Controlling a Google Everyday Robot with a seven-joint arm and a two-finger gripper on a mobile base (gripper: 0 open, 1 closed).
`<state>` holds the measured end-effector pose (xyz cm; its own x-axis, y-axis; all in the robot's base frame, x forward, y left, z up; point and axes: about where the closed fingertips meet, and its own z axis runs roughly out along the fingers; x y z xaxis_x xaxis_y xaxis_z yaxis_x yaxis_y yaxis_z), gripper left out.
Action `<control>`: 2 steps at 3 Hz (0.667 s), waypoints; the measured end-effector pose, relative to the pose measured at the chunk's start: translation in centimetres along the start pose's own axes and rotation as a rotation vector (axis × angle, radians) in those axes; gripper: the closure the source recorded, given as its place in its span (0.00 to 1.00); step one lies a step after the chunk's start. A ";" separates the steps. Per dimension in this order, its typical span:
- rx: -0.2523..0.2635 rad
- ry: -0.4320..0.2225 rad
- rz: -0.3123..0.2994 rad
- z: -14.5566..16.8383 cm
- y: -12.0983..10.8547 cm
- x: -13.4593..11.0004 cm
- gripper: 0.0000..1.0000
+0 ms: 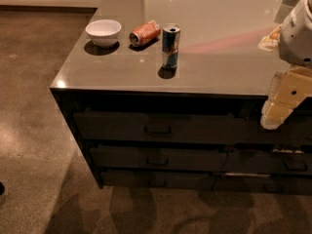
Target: Open top drawer
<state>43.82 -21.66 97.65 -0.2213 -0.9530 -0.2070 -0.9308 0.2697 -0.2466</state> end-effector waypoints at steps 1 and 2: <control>0.000 0.000 0.000 0.0 0.0 0.0 0.00; -0.035 0.017 -0.006 2.4 0.7 -0.1 0.00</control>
Offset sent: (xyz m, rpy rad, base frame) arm 0.0022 0.0158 -0.0695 -0.0276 0.1227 0.0249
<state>43.91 -21.01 95.23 -0.2202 -0.9570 -0.1890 -0.9418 0.2590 -0.2143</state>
